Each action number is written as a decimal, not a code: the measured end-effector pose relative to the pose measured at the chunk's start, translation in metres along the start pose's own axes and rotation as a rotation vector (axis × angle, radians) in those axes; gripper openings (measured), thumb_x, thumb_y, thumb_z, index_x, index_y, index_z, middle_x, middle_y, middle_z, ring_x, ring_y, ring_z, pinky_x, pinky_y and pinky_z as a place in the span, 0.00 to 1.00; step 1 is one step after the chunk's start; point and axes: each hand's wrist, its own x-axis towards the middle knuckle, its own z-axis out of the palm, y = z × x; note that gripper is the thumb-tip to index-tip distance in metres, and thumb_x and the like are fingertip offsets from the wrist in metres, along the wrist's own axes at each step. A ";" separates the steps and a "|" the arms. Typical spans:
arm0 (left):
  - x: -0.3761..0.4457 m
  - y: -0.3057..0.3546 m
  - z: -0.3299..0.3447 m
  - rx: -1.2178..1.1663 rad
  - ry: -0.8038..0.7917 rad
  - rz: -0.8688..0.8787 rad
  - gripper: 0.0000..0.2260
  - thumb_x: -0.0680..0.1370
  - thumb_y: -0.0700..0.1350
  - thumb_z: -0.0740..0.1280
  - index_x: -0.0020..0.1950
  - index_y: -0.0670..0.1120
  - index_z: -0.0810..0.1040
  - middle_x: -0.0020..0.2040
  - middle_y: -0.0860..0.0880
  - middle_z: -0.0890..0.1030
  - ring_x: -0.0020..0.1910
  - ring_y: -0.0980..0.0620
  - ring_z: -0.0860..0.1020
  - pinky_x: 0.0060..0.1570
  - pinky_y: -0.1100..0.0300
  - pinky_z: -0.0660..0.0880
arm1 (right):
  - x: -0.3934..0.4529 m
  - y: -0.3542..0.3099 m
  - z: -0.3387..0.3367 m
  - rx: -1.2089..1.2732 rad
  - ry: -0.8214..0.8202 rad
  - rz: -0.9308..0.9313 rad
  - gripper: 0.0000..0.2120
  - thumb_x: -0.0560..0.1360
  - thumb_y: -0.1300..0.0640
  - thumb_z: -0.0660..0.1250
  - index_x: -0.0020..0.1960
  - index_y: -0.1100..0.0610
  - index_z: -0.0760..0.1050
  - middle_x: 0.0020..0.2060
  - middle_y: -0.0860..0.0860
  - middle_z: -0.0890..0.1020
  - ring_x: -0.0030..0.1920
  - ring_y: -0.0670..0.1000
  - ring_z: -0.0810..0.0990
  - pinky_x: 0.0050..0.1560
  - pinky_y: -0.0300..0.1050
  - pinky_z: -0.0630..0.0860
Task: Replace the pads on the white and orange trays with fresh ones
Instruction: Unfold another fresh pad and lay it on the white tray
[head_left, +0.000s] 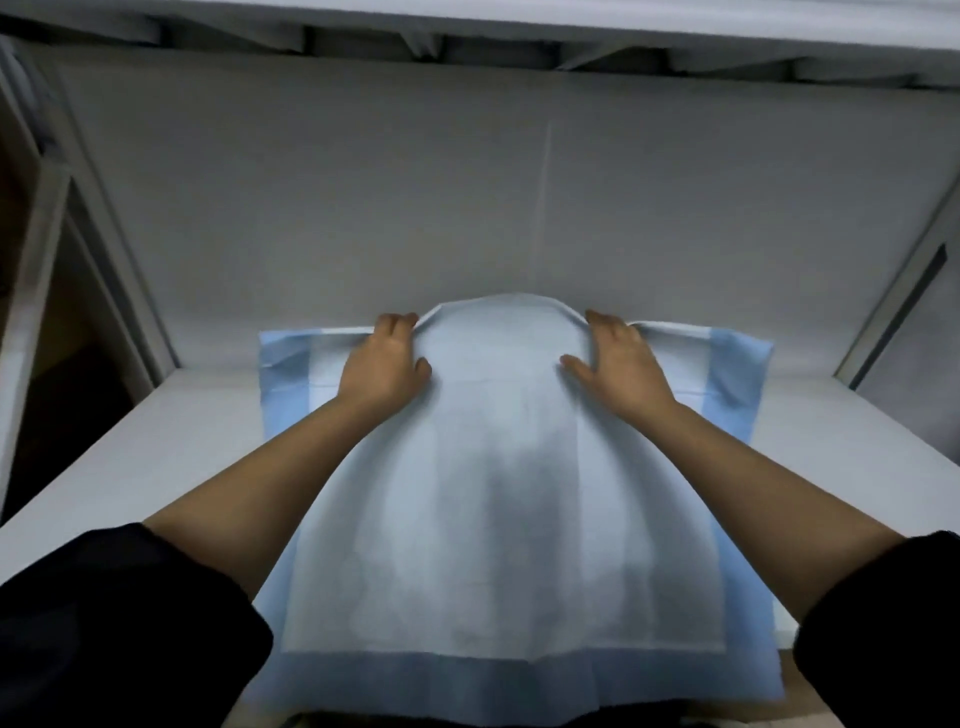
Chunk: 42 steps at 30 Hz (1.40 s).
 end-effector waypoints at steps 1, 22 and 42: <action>0.006 -0.004 0.009 0.032 -0.038 0.008 0.28 0.76 0.44 0.64 0.75 0.43 0.59 0.72 0.42 0.63 0.65 0.37 0.70 0.61 0.49 0.68 | 0.005 0.002 0.011 -0.027 -0.038 0.009 0.36 0.76 0.43 0.64 0.76 0.58 0.56 0.73 0.56 0.63 0.71 0.58 0.61 0.71 0.50 0.59; 0.047 -0.068 0.120 0.158 -0.334 0.046 0.34 0.77 0.53 0.62 0.77 0.44 0.51 0.73 0.44 0.62 0.68 0.42 0.68 0.67 0.52 0.64 | 0.036 0.049 0.133 -0.132 -0.292 -0.016 0.31 0.77 0.51 0.63 0.75 0.55 0.53 0.71 0.53 0.65 0.68 0.54 0.67 0.65 0.47 0.65; -0.035 -0.021 0.141 0.055 -0.705 0.072 0.28 0.80 0.62 0.50 0.78 0.54 0.48 0.79 0.50 0.48 0.77 0.49 0.47 0.75 0.49 0.46 | -0.029 0.027 0.137 -0.140 -0.705 0.062 0.32 0.79 0.36 0.47 0.78 0.49 0.49 0.78 0.49 0.48 0.77 0.52 0.45 0.75 0.54 0.47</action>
